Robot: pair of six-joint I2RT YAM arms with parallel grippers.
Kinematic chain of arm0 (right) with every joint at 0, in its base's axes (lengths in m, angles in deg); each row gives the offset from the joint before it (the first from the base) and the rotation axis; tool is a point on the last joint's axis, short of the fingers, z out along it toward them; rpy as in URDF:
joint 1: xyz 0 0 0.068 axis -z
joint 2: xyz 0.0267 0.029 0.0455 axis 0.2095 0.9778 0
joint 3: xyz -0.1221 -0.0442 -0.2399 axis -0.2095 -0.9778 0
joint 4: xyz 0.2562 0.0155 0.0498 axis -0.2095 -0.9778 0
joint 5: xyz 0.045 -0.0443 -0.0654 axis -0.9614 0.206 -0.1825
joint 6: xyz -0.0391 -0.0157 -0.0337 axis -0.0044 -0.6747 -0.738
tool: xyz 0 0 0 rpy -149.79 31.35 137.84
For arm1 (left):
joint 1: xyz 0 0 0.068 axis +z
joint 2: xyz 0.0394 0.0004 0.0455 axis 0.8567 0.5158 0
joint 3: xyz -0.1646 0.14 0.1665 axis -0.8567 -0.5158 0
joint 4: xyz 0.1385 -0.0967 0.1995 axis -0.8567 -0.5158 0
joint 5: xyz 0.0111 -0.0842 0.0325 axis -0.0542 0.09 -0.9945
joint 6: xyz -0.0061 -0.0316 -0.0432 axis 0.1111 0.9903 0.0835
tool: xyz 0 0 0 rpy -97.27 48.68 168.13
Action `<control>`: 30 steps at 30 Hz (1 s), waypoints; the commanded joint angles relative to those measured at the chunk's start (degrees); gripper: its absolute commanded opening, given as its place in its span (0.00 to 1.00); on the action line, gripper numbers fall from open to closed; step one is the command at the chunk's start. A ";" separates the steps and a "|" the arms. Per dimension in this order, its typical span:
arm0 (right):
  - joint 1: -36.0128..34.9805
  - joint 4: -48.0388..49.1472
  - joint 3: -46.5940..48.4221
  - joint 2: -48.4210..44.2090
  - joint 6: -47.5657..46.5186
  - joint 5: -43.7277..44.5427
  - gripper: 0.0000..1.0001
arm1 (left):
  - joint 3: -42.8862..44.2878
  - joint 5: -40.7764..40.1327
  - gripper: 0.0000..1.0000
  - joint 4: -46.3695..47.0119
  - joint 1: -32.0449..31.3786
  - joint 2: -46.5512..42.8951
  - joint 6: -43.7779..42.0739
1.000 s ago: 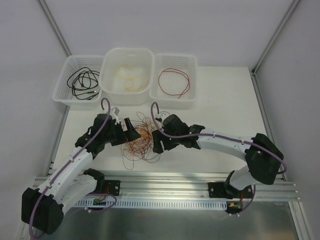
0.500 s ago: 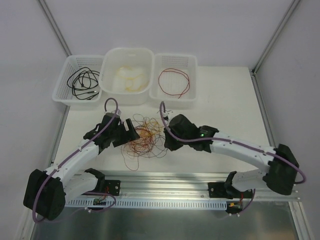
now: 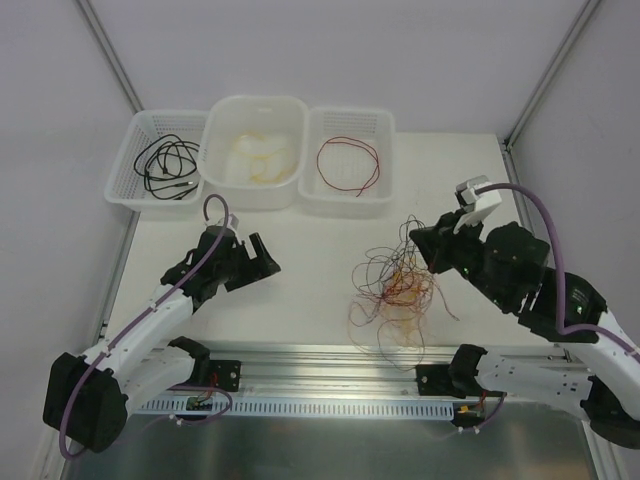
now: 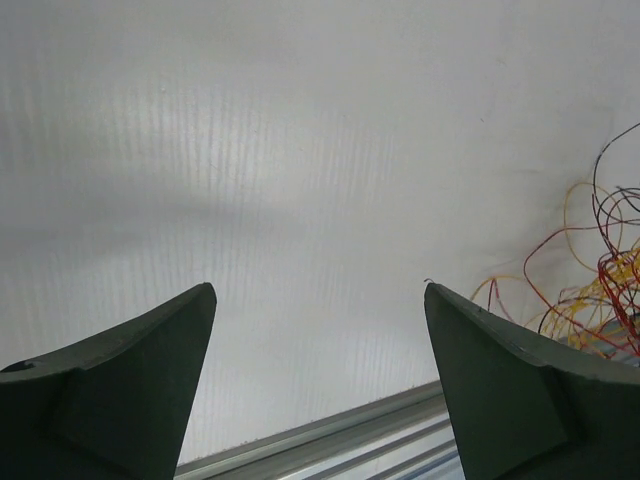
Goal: Untangle the cables
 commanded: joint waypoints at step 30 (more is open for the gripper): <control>7.74 0.45 -0.10 5.52 3.89 19.29 0.07 | -2.83 2.88 0.92 7.71 -7.52 -3.24 2.49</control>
